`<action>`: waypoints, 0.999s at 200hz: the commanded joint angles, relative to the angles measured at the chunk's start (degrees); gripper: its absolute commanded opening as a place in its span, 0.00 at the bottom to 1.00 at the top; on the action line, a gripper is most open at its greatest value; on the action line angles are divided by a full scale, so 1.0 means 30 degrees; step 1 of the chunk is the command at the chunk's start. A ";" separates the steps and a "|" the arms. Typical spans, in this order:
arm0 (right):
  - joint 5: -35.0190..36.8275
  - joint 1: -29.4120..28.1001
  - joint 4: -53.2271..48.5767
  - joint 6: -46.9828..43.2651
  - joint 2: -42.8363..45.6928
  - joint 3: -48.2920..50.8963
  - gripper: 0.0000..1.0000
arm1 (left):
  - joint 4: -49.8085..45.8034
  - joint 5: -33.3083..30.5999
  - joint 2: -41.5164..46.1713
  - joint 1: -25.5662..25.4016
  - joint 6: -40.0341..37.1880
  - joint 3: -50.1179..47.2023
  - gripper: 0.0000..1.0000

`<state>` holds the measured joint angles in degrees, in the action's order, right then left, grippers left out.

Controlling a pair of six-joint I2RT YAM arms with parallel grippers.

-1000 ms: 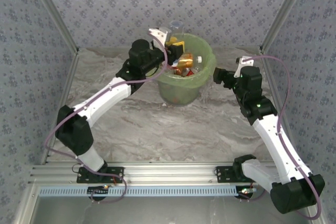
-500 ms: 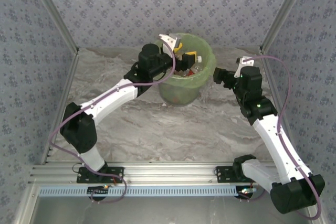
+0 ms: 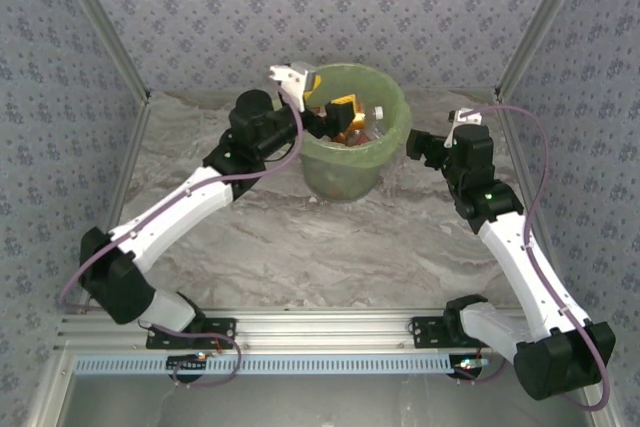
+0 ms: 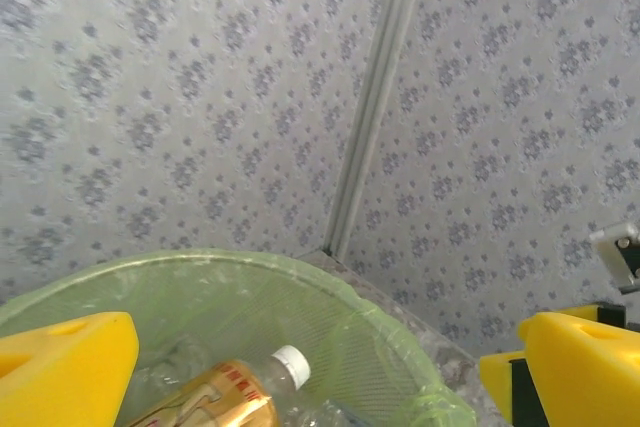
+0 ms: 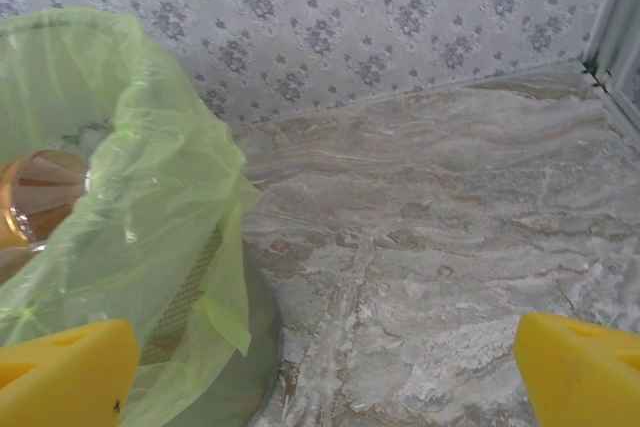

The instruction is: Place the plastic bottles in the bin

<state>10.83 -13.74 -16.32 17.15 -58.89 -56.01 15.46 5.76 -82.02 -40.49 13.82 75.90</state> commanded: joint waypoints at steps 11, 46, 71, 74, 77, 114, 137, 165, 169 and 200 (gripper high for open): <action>0.1386 0.0194 -0.0406 0.0757 -0.0071 0.0049 0.99 | -0.2370 -0.4091 0.2370 0.0877 0.0386 -0.0810 0.99; 0.2141 0.0358 -0.0137 0.1052 -0.0056 0.0450 0.99 | -0.3821 -0.7510 0.4605 0.3079 0.1456 -0.2630 0.99; 0.2829 0.0561 0.0081 0.1147 0.0054 0.0822 0.99 | -0.5015 -0.8749 0.5920 0.5269 0.2621 -0.4018 0.99; 0.2944 0.0612 0.0107 0.1166 0.0059 0.0871 0.99 | -0.5163 -0.8911 0.6062 0.5543 0.2781 -0.4171 0.99; 0.3032 0.0648 0.0151 0.1169 0.0083 0.0928 0.99 | -0.5361 -0.9074 0.6201 0.5797 0.2904 -0.4311 0.99; 0.3944 0.1351 0.0789 0.1253 0.0345 0.1992 0.99 | -0.6316 -1.1445 0.7937 0.8455 0.3657 -0.7256 0.99; 0.4170 0.2042 0.1309 0.1491 0.0546 0.2802 0.99 | -0.6676 -1.1716 0.8707 1.0059 0.3678 -0.9013 0.99; 0.4131 0.3010 0.2500 0.1198 0.0758 0.4063 0.99 | -0.6319 -1.2632 0.9027 1.1757 0.3224 -1.1322 0.99; 0.4130 0.3164 0.2728 0.1096 0.0771 0.4304 0.99 | -0.6051 -1.2536 0.9054 1.2037 0.3098 -1.1760 0.99; 0.3400 0.4582 0.5027 0.0726 0.0635 0.6177 0.99 | -0.1939 -1.0814 0.8677 1.3725 0.1653 -1.5332 0.99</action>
<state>21.58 -3.07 -8.21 20.10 -57.41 -41.21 -0.14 -28.97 -55.61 -2.15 22.35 36.29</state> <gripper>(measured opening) 0.986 0.992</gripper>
